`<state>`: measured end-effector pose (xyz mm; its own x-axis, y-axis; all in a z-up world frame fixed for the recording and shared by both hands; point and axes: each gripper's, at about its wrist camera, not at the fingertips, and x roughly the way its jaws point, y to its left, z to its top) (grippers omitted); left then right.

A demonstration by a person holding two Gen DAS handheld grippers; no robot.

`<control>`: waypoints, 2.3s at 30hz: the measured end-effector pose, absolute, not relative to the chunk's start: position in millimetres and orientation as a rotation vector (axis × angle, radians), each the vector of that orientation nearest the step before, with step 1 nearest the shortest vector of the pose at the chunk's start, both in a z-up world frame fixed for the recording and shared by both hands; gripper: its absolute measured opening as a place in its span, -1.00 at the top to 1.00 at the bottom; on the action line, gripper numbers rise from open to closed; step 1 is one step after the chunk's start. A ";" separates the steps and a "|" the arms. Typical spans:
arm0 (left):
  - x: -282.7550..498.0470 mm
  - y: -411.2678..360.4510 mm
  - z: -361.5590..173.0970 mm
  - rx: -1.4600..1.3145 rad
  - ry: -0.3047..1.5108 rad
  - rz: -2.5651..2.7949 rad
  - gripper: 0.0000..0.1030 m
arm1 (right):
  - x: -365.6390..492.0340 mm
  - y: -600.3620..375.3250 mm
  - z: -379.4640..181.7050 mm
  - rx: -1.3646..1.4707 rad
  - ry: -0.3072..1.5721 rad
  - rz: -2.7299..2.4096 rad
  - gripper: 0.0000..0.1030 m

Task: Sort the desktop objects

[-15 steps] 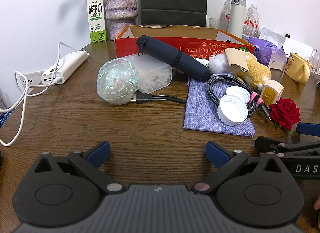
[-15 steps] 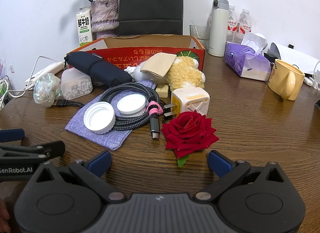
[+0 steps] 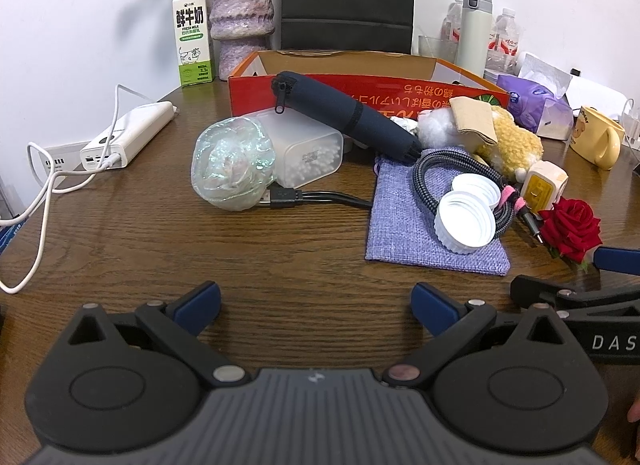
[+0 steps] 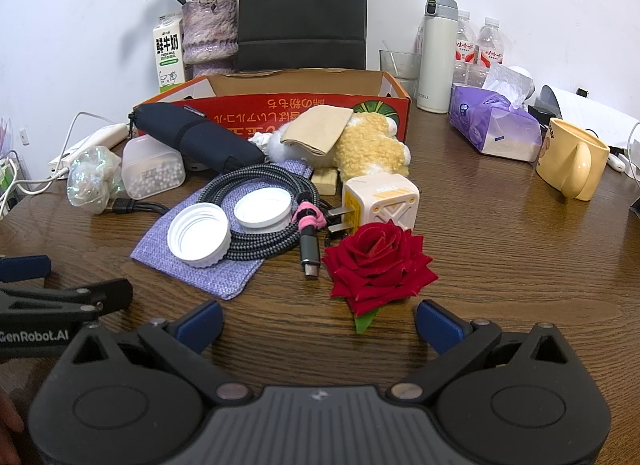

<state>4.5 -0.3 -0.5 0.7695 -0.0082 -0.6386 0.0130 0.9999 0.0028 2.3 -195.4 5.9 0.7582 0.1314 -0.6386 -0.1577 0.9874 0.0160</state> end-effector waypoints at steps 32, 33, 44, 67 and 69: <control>73.9 60.4 21.3 -0.024 0.545 -0.007 -0.50 | 30.8 -140.7 25.6 -0.176 0.600 0.410 0.01; 74.1 60.4 21.3 -0.024 0.552 -0.006 -0.34 | 33.0 -139.4 22.6 -0.172 0.609 0.404 0.03; -6.8 49.2 52.1 -0.050 0.439 -0.017 0.33 | -14.5 -157.5 45.0 -0.132 0.491 0.394 0.25; -73.2 12.0 11.3 0.007 0.561 -0.323 0.23 | -70.1 -189.4 15.1 -0.102 0.647 0.351 0.24; -72.9 15.1 15.8 -0.014 0.544 -0.342 0.25 | -65.3 -191.3 16.7 -0.087 0.641 0.354 0.24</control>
<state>-72.9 15.1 15.8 0.8005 -0.3226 -0.5051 0.3152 0.9434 -0.1031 -65.3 -191.3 16.7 0.7437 0.2964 -0.5992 -0.3495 0.9365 0.0296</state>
